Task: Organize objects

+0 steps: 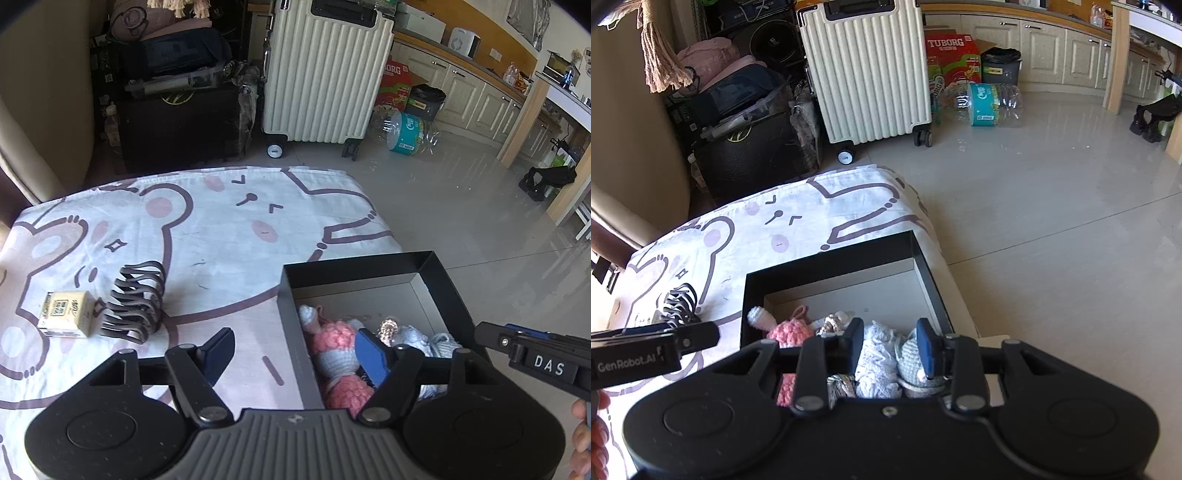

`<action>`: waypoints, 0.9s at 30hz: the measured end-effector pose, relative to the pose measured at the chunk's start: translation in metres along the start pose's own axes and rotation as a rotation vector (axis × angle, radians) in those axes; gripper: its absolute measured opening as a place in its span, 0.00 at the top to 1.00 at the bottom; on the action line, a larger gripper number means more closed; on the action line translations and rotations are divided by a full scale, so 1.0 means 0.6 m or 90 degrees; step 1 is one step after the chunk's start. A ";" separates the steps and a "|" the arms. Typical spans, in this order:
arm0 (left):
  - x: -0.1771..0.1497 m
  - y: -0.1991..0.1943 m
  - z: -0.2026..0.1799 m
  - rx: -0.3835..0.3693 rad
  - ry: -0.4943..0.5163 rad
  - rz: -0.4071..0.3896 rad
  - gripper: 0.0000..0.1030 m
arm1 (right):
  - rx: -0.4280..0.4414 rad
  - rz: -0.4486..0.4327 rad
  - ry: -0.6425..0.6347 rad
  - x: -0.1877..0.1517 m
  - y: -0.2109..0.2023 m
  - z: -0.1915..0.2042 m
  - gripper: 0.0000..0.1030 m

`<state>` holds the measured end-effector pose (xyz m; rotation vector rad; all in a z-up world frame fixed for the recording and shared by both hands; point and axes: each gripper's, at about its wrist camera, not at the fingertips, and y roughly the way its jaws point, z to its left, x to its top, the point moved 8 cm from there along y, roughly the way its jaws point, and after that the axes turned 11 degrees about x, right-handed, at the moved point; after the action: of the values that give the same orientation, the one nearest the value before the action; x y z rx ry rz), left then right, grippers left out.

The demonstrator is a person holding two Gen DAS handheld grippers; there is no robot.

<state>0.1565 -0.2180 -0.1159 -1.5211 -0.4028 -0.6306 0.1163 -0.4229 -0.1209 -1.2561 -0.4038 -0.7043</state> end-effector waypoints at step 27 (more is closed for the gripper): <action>-0.010 -0.005 0.049 0.053 0.005 -0.021 0.00 | -0.076 -0.034 -0.049 -0.011 -0.030 0.001 0.05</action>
<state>0.1541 -0.1881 -0.1159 -1.4344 -0.4444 -0.6384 0.0995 -0.4231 -0.1122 -1.3920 -0.4652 -0.7348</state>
